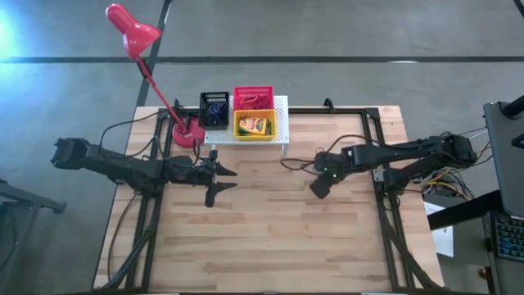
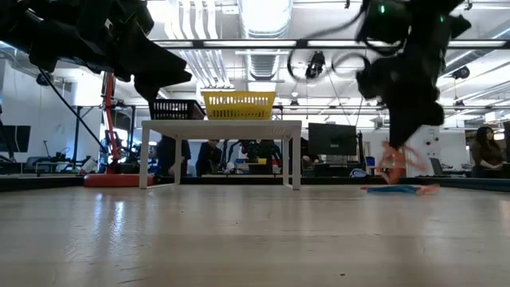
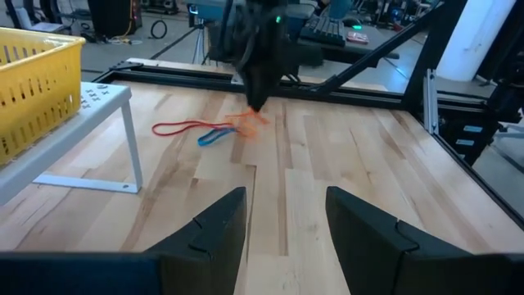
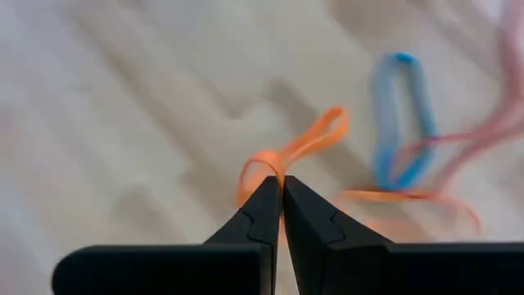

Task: Pick & Place Office Desk Supplies
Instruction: Put the orange rubber band into the red bin on the shelf

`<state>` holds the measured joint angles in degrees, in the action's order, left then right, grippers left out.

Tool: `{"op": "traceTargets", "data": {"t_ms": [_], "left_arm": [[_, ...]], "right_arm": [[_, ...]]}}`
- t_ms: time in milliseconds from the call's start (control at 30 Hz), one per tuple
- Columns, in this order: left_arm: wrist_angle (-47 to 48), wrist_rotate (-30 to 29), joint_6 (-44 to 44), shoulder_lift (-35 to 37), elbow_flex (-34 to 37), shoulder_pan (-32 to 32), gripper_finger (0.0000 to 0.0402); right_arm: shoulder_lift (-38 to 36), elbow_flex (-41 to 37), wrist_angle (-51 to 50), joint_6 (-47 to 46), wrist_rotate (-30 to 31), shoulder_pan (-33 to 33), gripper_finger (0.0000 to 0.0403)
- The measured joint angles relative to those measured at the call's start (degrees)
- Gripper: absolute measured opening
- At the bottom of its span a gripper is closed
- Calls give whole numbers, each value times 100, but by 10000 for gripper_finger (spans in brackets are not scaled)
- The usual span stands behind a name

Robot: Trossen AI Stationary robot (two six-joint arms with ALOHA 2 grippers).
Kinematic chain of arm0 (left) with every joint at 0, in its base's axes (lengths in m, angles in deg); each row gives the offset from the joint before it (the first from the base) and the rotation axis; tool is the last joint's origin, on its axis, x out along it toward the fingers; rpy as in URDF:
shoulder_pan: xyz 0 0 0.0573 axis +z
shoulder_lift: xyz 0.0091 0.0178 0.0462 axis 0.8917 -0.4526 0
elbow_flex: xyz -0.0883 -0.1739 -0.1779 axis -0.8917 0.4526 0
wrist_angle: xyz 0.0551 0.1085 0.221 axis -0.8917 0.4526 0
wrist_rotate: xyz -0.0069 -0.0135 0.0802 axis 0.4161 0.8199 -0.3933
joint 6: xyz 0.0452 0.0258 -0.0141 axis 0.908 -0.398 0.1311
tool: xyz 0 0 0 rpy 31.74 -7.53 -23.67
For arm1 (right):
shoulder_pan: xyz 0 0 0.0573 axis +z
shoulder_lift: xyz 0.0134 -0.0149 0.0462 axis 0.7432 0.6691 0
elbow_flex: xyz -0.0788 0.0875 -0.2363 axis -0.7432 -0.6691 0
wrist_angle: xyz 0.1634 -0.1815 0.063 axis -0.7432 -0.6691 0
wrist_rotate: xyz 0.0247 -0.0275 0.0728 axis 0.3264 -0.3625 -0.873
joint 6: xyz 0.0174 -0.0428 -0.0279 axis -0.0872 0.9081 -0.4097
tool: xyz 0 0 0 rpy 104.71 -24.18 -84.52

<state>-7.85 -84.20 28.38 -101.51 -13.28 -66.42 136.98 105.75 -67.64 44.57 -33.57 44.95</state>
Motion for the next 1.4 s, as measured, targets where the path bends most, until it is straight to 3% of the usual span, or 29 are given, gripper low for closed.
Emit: {"op": "traceTargets", "data": {"t_ms": [100,200,367,500,633,833,1033,1267,1400], "left_arm": [[-15,-2,0,0,0,0,173],[-30,-2,0,0,0,0,173],[-46,-22,0,2,0,4,173],[-39,-22,0,2,0,4,173],[-37,-21,0,1,0,3,173],[-16,-20,0,2,0,2,173],[-15,-20,4,2,0,0,173],[-12,-20,-81,2,0,0,173],[-11,-20,-83,2,0,0,173]], "right_arm": [[-173,211,162,240,-283,31,13],[-264,269,817,722,-132,46,13],[-147,169,3003,1729,428,46,13],[127,180,4737,2581,506,41,13],[417,304,5676,3005,500,-14,13],[939,595,4325,2412,-648,4,13],[1954,604,4064,2073,-1519,256,13],[2897,1196,2862,1891,-1560,270,16],[3218,1598,2034,2090,-1564,248,46]]}}
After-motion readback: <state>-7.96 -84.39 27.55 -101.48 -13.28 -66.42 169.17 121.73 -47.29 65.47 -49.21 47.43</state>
